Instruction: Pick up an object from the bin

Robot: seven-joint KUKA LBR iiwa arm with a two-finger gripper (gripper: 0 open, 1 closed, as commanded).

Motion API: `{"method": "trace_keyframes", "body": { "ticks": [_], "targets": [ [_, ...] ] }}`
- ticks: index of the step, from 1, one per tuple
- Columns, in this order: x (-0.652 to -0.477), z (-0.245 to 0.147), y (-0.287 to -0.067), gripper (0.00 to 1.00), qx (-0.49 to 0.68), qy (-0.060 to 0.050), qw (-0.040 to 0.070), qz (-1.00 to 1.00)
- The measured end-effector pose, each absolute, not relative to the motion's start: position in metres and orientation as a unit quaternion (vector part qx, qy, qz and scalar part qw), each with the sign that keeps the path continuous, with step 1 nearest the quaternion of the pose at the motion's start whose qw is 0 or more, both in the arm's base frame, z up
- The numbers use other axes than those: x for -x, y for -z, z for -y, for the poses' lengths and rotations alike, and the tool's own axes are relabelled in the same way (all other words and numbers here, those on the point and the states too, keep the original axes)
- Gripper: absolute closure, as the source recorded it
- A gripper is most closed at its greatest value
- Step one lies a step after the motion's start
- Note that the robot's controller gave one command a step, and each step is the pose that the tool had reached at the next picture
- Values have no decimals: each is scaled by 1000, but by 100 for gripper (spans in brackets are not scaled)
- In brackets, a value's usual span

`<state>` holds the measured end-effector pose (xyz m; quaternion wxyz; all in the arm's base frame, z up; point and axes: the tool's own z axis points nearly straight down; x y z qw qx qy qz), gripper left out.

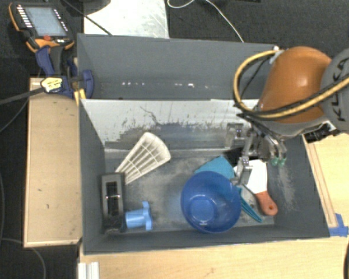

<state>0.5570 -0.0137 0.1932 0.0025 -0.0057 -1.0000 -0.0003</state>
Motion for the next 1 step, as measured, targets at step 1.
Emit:
{"method": "trace_keyframes", "body": {
  "ticks": [1],
  "targets": [
    [-558, 14, -198, 0, 5, 0, -2, 1000]
  ]
}}
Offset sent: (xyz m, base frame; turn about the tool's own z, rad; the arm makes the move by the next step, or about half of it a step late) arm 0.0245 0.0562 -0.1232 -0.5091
